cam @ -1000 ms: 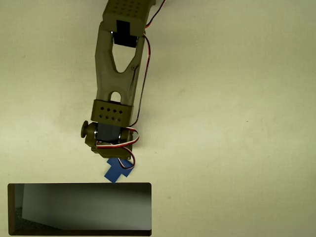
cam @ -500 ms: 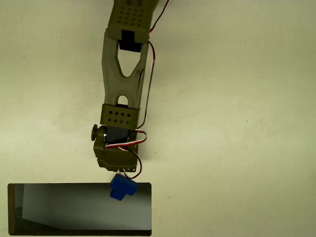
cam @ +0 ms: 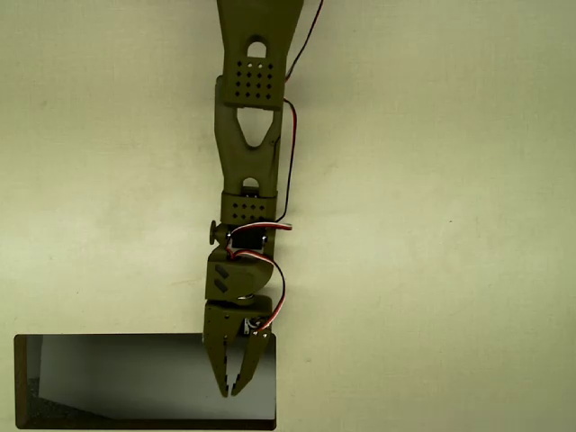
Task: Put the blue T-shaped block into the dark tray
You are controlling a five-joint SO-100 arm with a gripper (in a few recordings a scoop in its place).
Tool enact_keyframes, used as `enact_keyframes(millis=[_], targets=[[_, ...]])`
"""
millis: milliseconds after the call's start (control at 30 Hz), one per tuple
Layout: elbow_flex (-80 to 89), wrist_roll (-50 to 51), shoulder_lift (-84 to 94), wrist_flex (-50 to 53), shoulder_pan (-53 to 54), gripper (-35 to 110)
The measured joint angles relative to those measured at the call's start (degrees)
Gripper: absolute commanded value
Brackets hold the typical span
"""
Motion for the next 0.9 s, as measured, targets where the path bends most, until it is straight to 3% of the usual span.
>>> enact_keyframes(millis=[400, 667, 900], targets=[[-7.38, -2.02, -9.58, -7.91, -1.41, 0], [-3.87, -2.02, -9.67, -18.11, -1.41, 0], [-2.72, -1.76, -9.67, -20.04, -1.49, 0]])
